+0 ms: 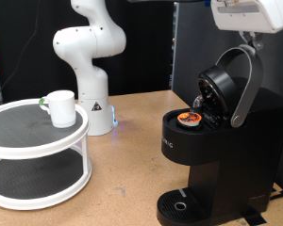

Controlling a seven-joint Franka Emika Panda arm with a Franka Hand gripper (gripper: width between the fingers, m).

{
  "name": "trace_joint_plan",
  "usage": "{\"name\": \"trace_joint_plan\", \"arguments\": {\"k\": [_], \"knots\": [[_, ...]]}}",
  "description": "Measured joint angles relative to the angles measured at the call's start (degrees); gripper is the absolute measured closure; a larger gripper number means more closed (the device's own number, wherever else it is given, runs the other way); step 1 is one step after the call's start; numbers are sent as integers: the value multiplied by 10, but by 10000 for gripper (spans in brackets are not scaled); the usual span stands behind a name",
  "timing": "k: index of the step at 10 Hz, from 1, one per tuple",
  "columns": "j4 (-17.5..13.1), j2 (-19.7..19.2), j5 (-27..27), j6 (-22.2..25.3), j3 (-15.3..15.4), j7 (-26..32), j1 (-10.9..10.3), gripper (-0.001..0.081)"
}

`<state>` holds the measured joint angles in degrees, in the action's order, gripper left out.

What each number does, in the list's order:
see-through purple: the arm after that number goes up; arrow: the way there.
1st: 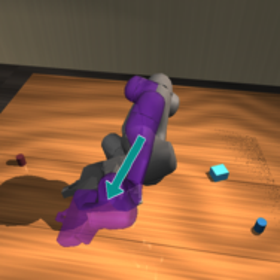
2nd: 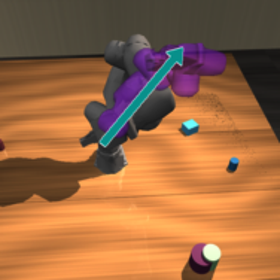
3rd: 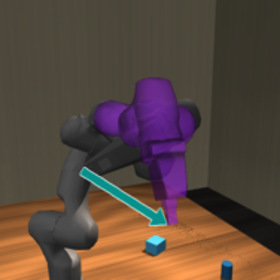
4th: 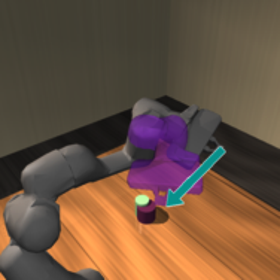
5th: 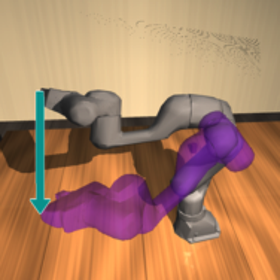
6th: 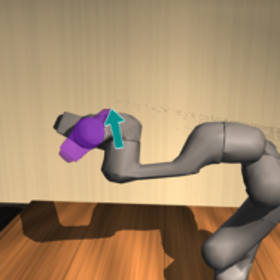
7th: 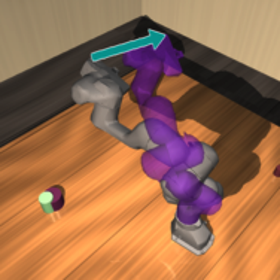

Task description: Make a cup of coffee with the keurig machine

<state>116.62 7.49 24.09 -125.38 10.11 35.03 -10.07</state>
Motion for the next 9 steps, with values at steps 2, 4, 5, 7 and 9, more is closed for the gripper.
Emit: {"name": "trace_joint_plan", "arguments": {"k": [2,4,5,7,9], "knots": [[-8,-9,0,-1,0,0,0,804],[-9,-10,6,1,-2,8,1,804],[-10,-9,10,9,-5,19,1,804],[-12,-1,15,38,-13,48,4,804],[-10,9,13,71,-26,71,9,804]]}}
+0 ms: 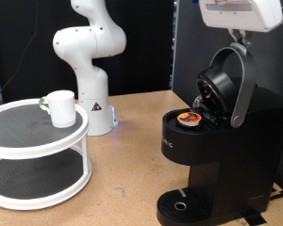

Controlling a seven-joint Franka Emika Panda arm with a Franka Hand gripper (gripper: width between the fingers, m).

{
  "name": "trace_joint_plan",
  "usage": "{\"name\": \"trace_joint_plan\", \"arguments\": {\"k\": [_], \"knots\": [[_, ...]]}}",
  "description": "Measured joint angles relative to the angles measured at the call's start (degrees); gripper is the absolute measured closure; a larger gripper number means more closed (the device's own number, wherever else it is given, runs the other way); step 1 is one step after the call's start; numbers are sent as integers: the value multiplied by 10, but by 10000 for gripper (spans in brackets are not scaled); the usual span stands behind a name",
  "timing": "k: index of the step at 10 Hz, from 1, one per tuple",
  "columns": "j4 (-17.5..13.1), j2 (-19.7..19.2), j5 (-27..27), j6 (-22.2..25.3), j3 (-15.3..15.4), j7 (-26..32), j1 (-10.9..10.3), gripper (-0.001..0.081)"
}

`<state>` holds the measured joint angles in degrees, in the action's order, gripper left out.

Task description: Make a cup of coffee with the keurig machine

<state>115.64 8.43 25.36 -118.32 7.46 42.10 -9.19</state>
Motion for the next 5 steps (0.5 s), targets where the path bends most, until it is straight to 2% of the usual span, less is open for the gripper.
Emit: {"name": "trace_joint_plan", "arguments": {"k": [5], "knots": [[3,12,-66,35,-21,3,25,804]]}}
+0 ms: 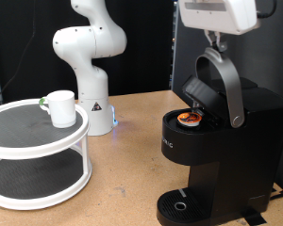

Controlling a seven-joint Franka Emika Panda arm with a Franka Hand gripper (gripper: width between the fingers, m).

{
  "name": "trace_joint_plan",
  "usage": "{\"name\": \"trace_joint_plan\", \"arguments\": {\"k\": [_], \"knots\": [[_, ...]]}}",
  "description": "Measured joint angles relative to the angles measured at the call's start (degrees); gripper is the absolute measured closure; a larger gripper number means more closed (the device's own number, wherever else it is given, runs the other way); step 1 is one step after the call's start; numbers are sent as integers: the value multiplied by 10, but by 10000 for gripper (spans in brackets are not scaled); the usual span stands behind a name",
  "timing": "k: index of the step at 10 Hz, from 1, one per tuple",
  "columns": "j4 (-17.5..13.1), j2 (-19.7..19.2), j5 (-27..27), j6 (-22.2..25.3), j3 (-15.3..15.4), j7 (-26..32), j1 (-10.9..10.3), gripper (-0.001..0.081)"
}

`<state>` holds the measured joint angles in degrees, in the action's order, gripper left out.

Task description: Make a cup of coffee with the keurig machine

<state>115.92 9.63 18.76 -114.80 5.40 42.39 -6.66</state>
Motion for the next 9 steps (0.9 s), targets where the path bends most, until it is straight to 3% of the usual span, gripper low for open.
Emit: {"name": "trace_joint_plan", "arguments": {"k": [3,9], "knots": [[15,0,-40,4,-14,15,19,804],[65,-4,-64,-34,-31,66,39,804]]}}
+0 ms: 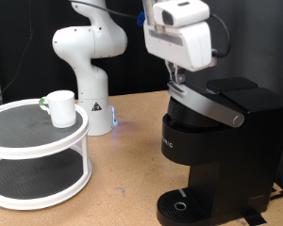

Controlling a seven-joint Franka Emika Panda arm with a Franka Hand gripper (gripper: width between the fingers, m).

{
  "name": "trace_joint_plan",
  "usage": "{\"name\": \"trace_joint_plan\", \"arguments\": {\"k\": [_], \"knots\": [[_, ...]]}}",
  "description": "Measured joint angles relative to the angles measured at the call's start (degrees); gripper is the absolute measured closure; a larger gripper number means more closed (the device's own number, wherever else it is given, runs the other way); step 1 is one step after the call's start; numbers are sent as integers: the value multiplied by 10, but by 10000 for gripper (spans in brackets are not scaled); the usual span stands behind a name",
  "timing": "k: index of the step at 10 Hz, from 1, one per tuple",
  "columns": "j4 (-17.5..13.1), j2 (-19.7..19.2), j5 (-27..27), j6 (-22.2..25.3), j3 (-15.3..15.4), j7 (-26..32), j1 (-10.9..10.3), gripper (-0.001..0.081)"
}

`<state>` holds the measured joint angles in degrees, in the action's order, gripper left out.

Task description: Make a cup of coffee with the keurig machine

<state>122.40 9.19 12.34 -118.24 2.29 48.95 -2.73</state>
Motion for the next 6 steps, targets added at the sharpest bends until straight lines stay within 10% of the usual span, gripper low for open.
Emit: {"name": "trace_joint_plan", "arguments": {"k": [6], "knots": [[38,-3,-18,-51,-5,15,9,804]]}}
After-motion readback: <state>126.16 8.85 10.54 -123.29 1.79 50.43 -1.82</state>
